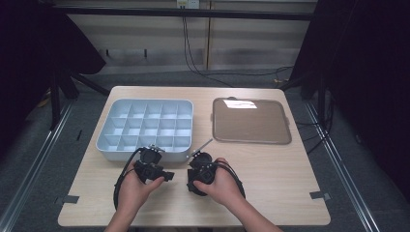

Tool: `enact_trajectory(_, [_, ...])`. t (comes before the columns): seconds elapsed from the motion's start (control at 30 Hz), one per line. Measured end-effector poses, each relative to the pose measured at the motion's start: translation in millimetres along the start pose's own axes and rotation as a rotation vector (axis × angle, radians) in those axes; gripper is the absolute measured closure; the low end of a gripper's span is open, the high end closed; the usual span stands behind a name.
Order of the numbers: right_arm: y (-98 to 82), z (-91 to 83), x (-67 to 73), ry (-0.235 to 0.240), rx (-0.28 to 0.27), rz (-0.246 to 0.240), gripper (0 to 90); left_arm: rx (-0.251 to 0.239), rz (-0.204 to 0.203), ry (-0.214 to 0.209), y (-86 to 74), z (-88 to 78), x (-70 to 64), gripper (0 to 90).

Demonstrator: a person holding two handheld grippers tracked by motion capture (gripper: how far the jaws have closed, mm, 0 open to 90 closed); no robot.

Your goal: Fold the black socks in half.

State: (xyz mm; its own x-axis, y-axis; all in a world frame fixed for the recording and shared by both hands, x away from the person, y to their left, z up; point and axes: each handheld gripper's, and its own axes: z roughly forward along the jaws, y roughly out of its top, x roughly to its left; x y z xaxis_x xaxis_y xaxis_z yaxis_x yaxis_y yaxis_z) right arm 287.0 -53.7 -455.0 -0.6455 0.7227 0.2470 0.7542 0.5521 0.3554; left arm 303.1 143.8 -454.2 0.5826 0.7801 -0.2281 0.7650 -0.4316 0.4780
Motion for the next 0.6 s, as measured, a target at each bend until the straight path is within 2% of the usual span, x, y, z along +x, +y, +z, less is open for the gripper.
enact_trajectory(0.13, [-0.5, -0.8, 0.3, 0.008, -0.001, -0.015, 53.1, 0.001, 0.005, -0.003, 1.1, 0.6, -1.8, 45.6])
enact_trajectory(0.3, [-0.4, -2.5, -0.4, 0.019, -0.004, -0.008, 52.5, 0.003, 0.001, -0.005, 1.0, 1.6, -2.2, 45.6])
enact_trajectory(0.47, [4.0, -10.5, -1.5, 0.033, 0.005, 0.001, 51.3, 0.002, 0.000, -0.002, 0.5, 0.7, -0.7, 45.6])
enact_trajectory(0.6, [7.3, -16.8, -2.3, 0.024, 0.007, -0.005, 50.8, 0.010, 0.007, -0.002, 0.1, 1.2, -0.2, 45.6])
